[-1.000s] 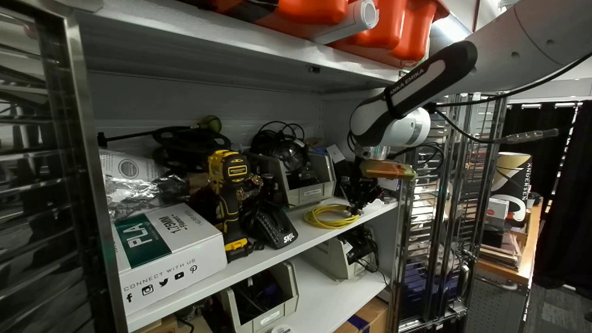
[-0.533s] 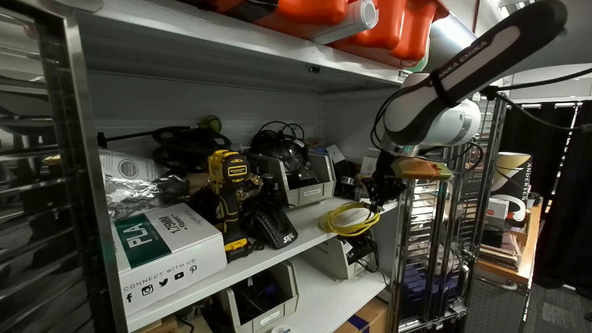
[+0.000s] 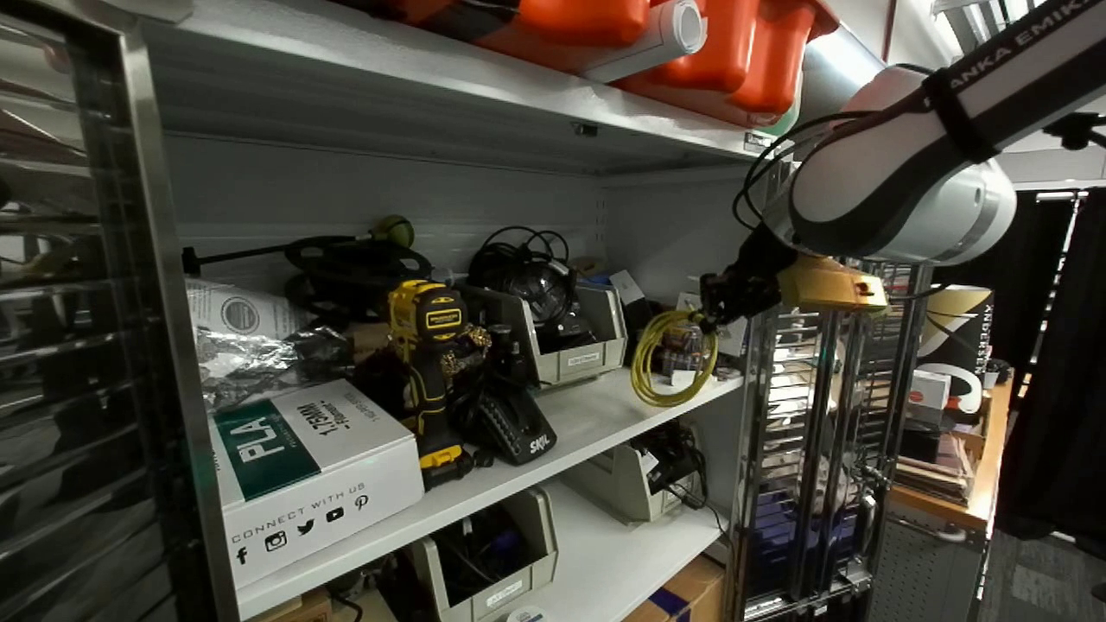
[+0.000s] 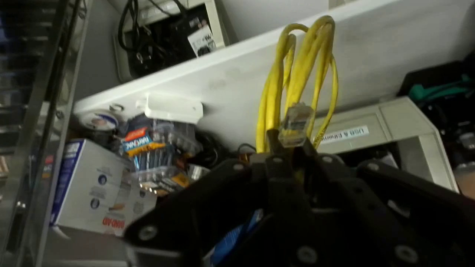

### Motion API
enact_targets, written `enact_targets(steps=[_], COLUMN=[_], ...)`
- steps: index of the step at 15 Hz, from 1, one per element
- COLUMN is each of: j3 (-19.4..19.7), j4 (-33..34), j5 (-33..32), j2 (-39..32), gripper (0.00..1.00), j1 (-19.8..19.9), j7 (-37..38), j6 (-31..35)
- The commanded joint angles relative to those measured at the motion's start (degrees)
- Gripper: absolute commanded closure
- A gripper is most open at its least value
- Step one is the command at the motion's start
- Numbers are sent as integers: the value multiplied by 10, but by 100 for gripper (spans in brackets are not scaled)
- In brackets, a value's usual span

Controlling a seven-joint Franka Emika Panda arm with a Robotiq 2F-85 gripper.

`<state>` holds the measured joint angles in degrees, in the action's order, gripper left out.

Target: Put the yellow cable in the compartment.

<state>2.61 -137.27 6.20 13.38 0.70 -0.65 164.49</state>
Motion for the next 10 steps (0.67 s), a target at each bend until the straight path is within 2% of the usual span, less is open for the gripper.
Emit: enact_targets(steps=[1,5,8,9,10], j3=[18,56,72,7,2], j4=[22,93,163,184,210], j5=[61,140,137,89,84], j2=[-22,-101,-154,-170,-189], gripper=[89,89,89,91,91], j1=[-40,-125,-176,-111,-113], j7=[-39,-81,-50,1,11], j6=[111,241,301,313,325])
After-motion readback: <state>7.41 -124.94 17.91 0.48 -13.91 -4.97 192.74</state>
